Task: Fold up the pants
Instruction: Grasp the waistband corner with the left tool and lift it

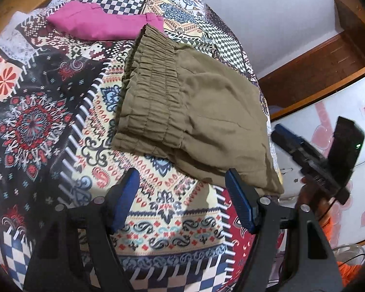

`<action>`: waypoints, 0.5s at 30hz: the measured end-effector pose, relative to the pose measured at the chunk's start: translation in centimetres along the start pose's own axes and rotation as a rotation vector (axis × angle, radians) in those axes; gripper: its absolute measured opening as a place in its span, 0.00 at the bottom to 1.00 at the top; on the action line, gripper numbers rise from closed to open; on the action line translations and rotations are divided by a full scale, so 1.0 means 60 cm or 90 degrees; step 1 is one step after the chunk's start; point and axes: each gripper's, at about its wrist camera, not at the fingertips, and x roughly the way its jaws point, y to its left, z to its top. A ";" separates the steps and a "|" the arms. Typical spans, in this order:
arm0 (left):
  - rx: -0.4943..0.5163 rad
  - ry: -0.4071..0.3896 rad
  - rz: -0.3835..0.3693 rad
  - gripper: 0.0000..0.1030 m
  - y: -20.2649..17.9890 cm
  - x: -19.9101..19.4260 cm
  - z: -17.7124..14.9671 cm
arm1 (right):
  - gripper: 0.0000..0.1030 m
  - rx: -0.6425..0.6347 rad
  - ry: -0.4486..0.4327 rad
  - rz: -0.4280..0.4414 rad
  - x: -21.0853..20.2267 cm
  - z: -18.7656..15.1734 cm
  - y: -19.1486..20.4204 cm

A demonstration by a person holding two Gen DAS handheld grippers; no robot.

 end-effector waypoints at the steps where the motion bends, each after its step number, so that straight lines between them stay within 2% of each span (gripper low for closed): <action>1: -0.003 0.002 -0.009 0.69 -0.001 0.003 0.003 | 0.58 0.000 0.005 0.000 0.006 -0.001 0.001; 4: -0.021 0.006 -0.039 0.69 0.001 0.013 0.014 | 0.58 0.001 0.032 -0.003 0.026 -0.012 0.001; 8: -0.044 0.007 -0.055 0.72 0.003 0.023 0.028 | 0.58 0.007 0.068 0.014 0.045 -0.032 -0.002; 15: -0.079 -0.014 -0.057 0.74 0.011 0.032 0.048 | 0.59 0.011 0.068 0.026 0.042 -0.042 -0.004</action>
